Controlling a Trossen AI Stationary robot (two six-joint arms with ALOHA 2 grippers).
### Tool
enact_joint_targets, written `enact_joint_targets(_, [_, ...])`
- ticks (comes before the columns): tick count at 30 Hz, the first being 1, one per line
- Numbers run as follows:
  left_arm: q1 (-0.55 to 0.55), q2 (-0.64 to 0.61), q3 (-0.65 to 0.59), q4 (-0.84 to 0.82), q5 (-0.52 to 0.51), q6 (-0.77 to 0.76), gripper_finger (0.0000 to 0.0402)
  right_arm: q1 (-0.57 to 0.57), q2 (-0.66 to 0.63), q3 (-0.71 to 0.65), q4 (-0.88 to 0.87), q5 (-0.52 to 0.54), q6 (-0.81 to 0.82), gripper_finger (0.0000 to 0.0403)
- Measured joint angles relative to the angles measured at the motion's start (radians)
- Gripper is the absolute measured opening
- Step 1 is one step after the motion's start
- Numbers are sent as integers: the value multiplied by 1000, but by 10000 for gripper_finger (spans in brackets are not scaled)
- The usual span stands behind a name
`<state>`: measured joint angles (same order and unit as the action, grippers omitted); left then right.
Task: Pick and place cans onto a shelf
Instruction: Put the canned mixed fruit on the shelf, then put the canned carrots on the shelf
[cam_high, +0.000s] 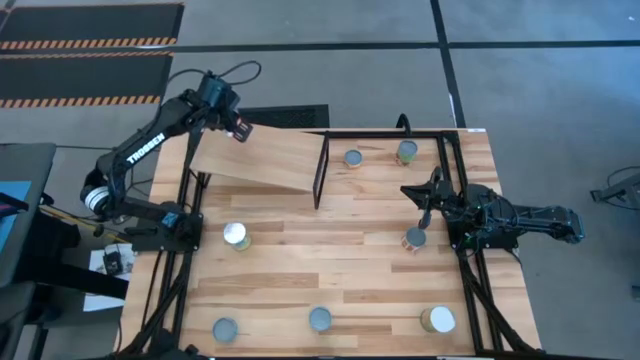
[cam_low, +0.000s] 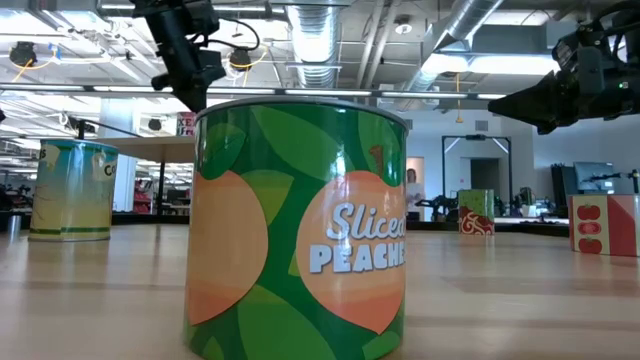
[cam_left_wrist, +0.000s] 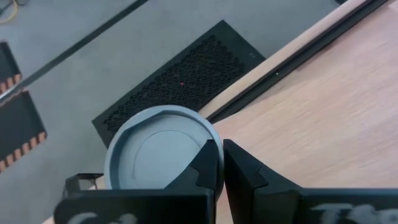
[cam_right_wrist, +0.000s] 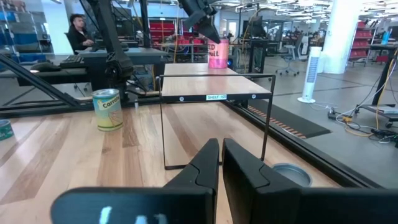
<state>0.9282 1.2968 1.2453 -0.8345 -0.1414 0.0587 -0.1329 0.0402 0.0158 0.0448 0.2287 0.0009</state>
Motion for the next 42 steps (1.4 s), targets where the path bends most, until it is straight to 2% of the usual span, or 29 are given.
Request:
enact_joint_targets(6, [1, 0, 0, 11, 55, -23, 0, 0, 0, 0, 0, 0, 0, 47])
enact_joint_targets(12, [1, 0, 0, 13, 59, -52, 1, 0, 0, 0, 0, 0, 0, 47])
enact_joint_targets(21, [1, 0, 0, 14, 58, -63, 47, 0, 0, 0, 0, 0, 0, 47])
enact_joint_targets(27, [1, 0, 0, 16, 23, -55, 62, 0, 0, 0, 0, 0, 0, 47])
enact_joint_targets(37, [1, 0, 1, 23, -2, -42, 63, 0, 0, 0, 0, 0, 0, 47])
enact_joint_targets(42, [1, 0, 42, 20, -8, -41, 64, 0, 0, 0, 0, 0, 0, 47])
